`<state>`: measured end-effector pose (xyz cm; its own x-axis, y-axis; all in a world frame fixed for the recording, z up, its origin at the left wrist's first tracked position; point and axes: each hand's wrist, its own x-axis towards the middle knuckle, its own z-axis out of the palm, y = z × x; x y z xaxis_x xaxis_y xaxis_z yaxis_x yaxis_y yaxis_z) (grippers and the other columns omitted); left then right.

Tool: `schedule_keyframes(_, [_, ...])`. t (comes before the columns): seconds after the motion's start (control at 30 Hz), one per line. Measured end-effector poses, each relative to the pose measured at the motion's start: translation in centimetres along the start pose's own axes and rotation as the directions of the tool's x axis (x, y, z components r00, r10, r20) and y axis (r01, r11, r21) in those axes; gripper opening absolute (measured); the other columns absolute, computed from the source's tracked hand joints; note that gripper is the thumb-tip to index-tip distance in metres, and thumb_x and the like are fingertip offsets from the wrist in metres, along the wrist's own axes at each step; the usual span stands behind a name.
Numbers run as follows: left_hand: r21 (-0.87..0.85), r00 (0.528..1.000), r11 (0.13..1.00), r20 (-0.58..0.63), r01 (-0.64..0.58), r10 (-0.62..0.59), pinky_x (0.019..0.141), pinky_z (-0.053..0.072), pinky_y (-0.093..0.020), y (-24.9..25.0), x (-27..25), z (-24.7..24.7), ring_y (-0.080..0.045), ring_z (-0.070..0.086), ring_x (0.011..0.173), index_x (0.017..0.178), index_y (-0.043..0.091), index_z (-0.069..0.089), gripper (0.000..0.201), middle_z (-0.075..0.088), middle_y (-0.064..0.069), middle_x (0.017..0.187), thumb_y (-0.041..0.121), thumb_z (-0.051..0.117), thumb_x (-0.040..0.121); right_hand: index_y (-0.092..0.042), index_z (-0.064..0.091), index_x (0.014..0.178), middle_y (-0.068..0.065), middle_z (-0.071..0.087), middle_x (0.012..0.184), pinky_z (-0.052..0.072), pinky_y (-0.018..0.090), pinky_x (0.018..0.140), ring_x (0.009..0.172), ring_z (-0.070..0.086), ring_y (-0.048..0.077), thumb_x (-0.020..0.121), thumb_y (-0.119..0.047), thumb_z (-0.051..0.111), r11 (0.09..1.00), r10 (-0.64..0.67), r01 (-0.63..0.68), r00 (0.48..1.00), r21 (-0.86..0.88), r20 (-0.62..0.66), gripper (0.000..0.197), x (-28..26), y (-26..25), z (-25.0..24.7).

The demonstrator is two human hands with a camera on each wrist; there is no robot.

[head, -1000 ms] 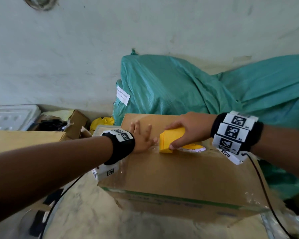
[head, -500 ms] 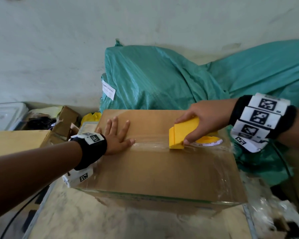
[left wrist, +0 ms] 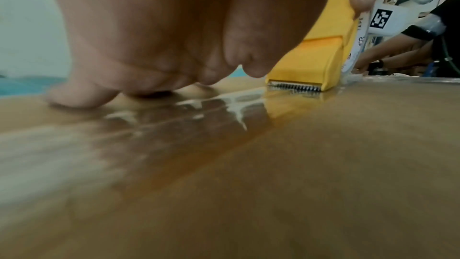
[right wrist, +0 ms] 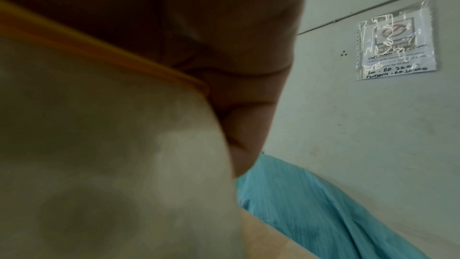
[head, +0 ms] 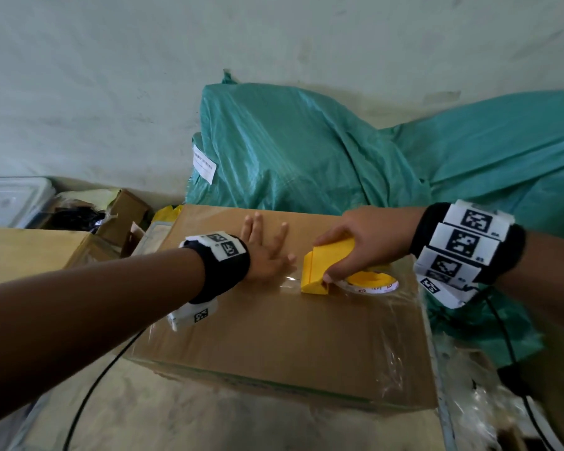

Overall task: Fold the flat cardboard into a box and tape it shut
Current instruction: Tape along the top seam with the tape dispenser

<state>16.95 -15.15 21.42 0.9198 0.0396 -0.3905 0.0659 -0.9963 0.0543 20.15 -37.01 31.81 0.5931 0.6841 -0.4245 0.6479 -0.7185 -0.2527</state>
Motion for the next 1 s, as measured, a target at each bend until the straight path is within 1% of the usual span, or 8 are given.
schedule_keyframes(0.3, [0.088,0.999,0.996,-0.040,0.012,-0.008,0.111,-0.001,-0.069,-0.3,0.7,1.4,-0.033,-0.023,0.146,0.143,0.052,-0.021,0.082,-0.031,-0.010,0.157,0.082,0.019,0.078,-0.037,0.046,0.146,-0.009,0.053,0.145,0.042,0.032,0.105,0.128,0.052,0.015,0.071,-0.072,0.070,1.000,-0.029,0.028,0.995,-0.009,-0.091,0.086,-2.3,0.6,0.9])
schedule_keyframes(0.4, [0.099,1.000,0.995,-0.012,-0.009,0.010,0.111,-0.003,-0.067,-0.4,0.7,1.1,-0.033,-0.024,0.145,0.142,0.051,-0.023,0.080,-0.034,-0.010,0.155,0.081,0.018,0.080,-0.040,0.046,0.144,-0.012,0.053,0.145,0.039,0.022,0.093,0.124,0.053,0.011,0.071,-0.070,0.071,1.000,0.011,-0.012,0.997,-0.011,-0.078,0.083,-4.3,2.3,0.6])
schedule_keyframes(0.5, [0.098,1.000,0.995,0.004,-0.027,0.027,0.111,-0.003,-0.067,-0.5,0.6,0.9,-0.034,-0.025,0.145,0.142,0.051,-0.024,0.080,-0.035,-0.011,0.155,0.081,0.018,0.080,-0.044,0.048,0.142,-0.018,0.056,0.139,0.037,0.011,0.078,0.107,0.055,0.003,0.069,-0.071,0.072,0.996,0.080,-0.079,0.996,0.035,-0.044,0.082,-6.5,4.7,0.0])
schedule_keyframes(0.6, [0.083,0.999,0.996,0.005,-0.034,0.034,0.111,-0.004,-0.067,-0.6,0.7,0.8,-0.034,-0.026,0.145,0.141,0.051,-0.024,0.080,-0.035,-0.011,0.155,0.082,0.017,0.079,-0.047,0.046,0.142,-0.021,0.052,0.140,0.035,0.007,0.075,0.105,0.050,-0.002,0.070,-0.069,0.073,0.986,0.141,-0.140,0.990,0.089,-0.007,0.081,-7.7,6.0,0.2])
schedule_keyframes(0.7, [0.079,1.000,0.997,0.021,-0.020,0.018,0.111,-0.005,-0.066,-0.2,0.5,0.2,-0.035,-0.026,0.144,0.144,0.048,-0.022,0.082,-0.035,-0.012,0.155,0.079,0.021,0.081,-0.044,0.045,0.144,-0.018,0.050,0.145,0.033,0.012,0.080,0.107,0.045,-0.003,0.073,-0.065,0.073,0.986,0.142,-0.140,0.990,0.085,-0.019,0.079,-7.6,6.0,1.1])
schedule_keyframes(0.8, [0.048,0.999,0.999,0.043,-0.015,0.013,0.113,-0.006,-0.061,1.2,0.2,-0.7,-0.035,-0.026,0.144,0.150,0.036,-0.017,0.084,-0.033,-0.014,0.156,0.071,0.027,0.088,-0.042,0.047,0.144,-0.016,0.051,0.146,0.032,0.018,0.087,0.106,0.044,-0.002,0.074,-0.063,0.074,0.986,0.149,-0.146,0.988,0.080,-0.044,0.078,-7.2,5.9,1.3])
schedule_keyframes(0.87, [0.032,0.996,0.996,0.033,-0.081,0.080,0.114,-0.005,-0.060,3.2,0.1,-0.8,-0.033,-0.026,0.145,0.152,0.031,-0.014,0.081,-0.032,-0.014,0.156,0.067,0.025,0.091,-0.042,0.048,0.143,-0.015,0.051,0.146,0.032,0.020,0.088,0.106,0.044,-0.001,0.074,-0.063,0.074,0.984,0.155,-0.150,0.987,0.094,-0.048,0.077,-7.3,5.9,1.3])
schedule_keyframes(1.0, [0.053,0.980,0.978,-0.007,-0.199,0.200,0.112,-0.003,-0.066,7.6,0.9,0.4,-0.030,-0.024,0.146,0.151,0.037,-0.012,0.078,-0.031,-0.010,0.157,0.070,0.021,0.088,-0.042,0.049,0.142,-0.016,0.053,0.144,0.034,0.020,0.089,0.107,0.045,-0.001,0.073,-0.065,0.074,0.982,0.155,-0.149,0.987,0.111,-0.045,0.077,-7.5,5.7,1.5])
